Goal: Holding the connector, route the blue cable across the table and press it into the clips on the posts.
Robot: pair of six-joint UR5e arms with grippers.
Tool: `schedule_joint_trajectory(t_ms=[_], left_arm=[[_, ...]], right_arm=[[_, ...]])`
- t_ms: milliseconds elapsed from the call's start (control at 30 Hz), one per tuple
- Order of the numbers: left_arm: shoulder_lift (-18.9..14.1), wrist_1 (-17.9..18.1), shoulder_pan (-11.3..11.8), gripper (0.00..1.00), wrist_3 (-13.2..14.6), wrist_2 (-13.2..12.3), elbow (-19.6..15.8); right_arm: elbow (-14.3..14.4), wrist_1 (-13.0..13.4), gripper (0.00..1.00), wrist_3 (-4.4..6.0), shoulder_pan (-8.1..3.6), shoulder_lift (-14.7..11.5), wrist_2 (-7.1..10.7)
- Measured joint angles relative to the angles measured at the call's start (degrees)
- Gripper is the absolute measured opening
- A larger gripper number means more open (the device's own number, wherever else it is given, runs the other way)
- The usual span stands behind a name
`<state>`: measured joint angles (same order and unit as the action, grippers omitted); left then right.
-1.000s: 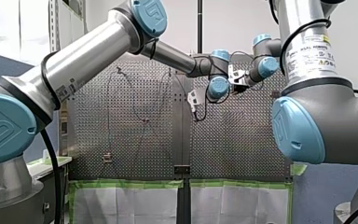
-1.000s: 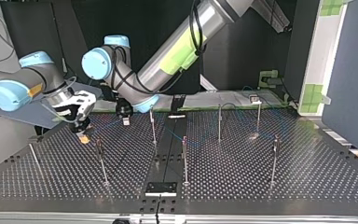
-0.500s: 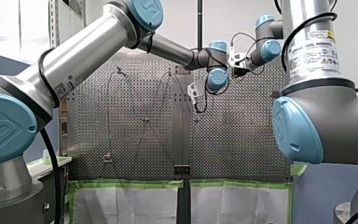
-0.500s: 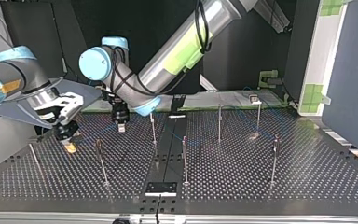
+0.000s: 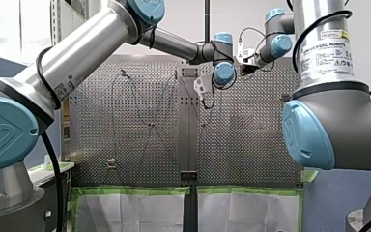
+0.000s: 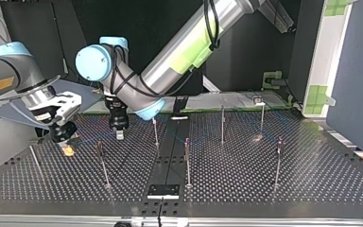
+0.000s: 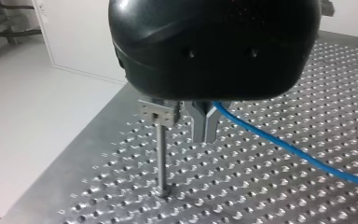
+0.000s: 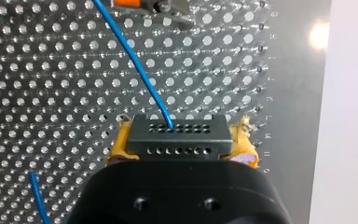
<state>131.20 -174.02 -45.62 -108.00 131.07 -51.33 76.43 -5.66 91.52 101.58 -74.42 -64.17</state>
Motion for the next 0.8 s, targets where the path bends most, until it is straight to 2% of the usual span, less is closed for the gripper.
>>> schedule_joint_trajectory(t_ms=[233,567,800], left_arm=[[-0.28,0.89,0.42,0.00,0.02,-0.65,0.09],[-0.21,5.30,2.62,0.00,0.79,-5.02,0.10],[0.03,8.03,4.62,0.00,1.10,-7.94,0.07]], right_arm=[[0.00,-0.02,0.00,0.00,0.15,-0.25,0.04],[-0.46,0.21,0.00,0.00,-0.50,0.25,1.12],[-2.40,0.22,0.00,0.00,-1.05,2.30,1.17]])
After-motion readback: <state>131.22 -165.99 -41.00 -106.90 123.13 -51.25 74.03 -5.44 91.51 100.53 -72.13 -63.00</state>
